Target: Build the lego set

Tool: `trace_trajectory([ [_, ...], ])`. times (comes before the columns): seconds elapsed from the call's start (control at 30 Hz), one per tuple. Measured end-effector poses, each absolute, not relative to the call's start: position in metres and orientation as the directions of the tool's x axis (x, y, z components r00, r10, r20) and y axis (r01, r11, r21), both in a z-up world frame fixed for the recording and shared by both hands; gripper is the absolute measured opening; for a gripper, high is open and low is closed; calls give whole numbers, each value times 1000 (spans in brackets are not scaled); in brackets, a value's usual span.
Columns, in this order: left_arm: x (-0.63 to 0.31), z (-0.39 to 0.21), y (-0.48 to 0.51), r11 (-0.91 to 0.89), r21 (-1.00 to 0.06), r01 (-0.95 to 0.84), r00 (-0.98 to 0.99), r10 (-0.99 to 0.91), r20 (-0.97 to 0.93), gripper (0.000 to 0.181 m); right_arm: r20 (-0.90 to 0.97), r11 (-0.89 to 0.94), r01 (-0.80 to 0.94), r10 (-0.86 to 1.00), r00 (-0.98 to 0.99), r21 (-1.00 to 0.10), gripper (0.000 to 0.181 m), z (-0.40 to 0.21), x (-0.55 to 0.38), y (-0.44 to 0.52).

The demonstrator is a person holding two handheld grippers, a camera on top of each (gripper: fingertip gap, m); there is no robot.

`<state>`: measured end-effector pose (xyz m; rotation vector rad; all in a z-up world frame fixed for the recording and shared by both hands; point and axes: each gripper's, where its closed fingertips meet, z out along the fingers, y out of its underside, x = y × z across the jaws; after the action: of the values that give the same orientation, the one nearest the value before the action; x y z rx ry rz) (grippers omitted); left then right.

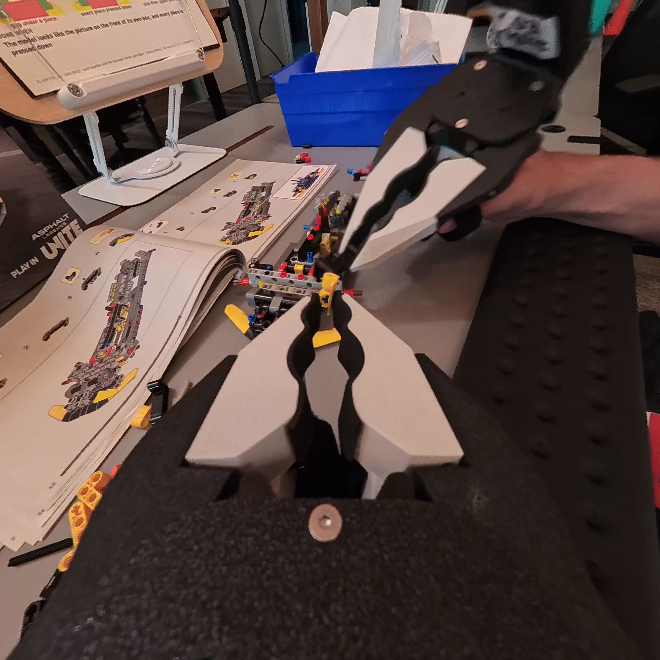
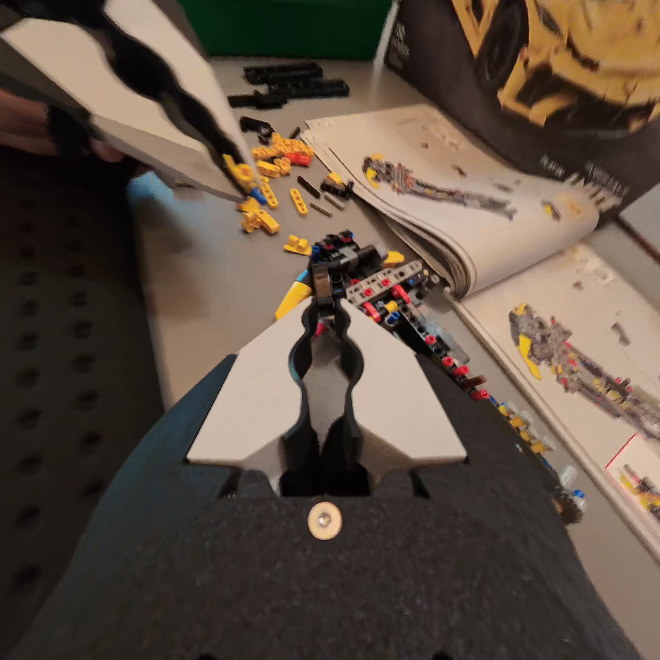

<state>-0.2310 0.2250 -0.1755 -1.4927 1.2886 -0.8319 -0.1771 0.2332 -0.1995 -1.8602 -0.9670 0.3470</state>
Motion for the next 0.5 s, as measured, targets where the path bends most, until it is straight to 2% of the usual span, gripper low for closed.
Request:
trace_trajectory([
  [0.1, -230, -166, 215, 24, -965, -261, 151, -986, -65, 6, 470, 114, 550, 676, 568, -828, 7, -160, -192, 211],
  [0.17, -230, -151, 201, 42, -984, -171, 78, -995, -57, 6, 683, 232, 688, 527, 506, -688, 7, -153, -193, 206],
  [0.23, -232, -146, 195, 40, -990, -136, 45, -998, -47, 6, 798, 315, 758, 429, 424, -572, 7, -150, -202, 198],
  [0.3, -233, -140, 193, 15, -995, -103, 20, -1000, -18, 6, 836, 361, 768, 381, 396, -529, 7, -143, -211, 193],
  [0.37, -237, -137, 199, -20, -995, -93, 40, -999, 17, 5, 804, 313, 804, 508, 308, -505, 8, -172, -215, 195],
  [0.5, -238, -174, 221, -35, -952, -305, 118, -993, -2, 5, 713, 278, 860, 688, 133, -428, 8, -218, -204, 193],
])
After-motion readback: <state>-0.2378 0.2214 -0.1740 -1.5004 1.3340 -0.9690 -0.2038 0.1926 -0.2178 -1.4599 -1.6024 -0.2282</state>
